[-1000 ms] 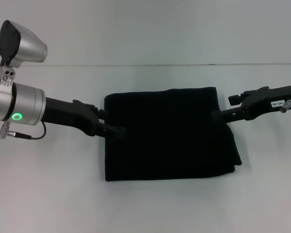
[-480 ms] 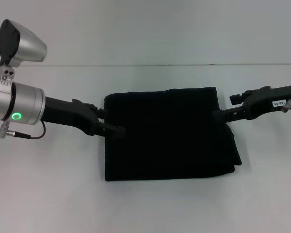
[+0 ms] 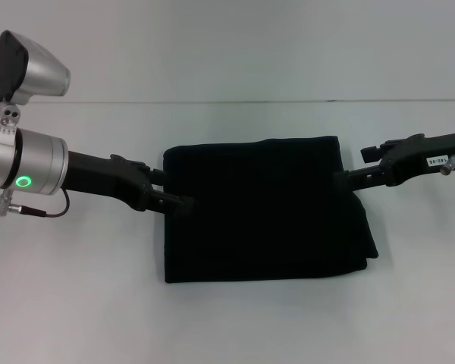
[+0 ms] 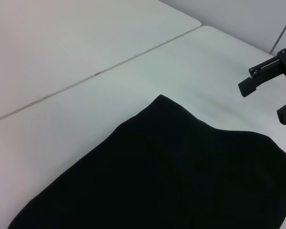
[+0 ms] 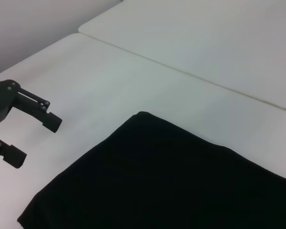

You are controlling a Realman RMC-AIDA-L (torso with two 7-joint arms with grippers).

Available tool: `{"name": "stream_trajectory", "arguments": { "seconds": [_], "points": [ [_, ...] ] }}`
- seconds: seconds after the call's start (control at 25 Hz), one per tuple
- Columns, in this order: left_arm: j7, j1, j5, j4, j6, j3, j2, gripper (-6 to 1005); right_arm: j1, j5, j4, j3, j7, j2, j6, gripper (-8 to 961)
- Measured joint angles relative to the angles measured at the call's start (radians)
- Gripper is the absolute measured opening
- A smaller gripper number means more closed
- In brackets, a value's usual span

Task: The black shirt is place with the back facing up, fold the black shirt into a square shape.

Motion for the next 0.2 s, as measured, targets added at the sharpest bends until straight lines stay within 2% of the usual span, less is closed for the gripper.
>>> {"name": "stream_trajectory", "arguments": {
  "seconds": [0.2],
  "points": [
    [0.0, -0.002, 0.0, 0.0, -0.002, 0.0, 0.001, 860, 0.0, 0.0, 0.0, -0.001, 0.0, 0.0, 0.0, 927]
  ]
}}
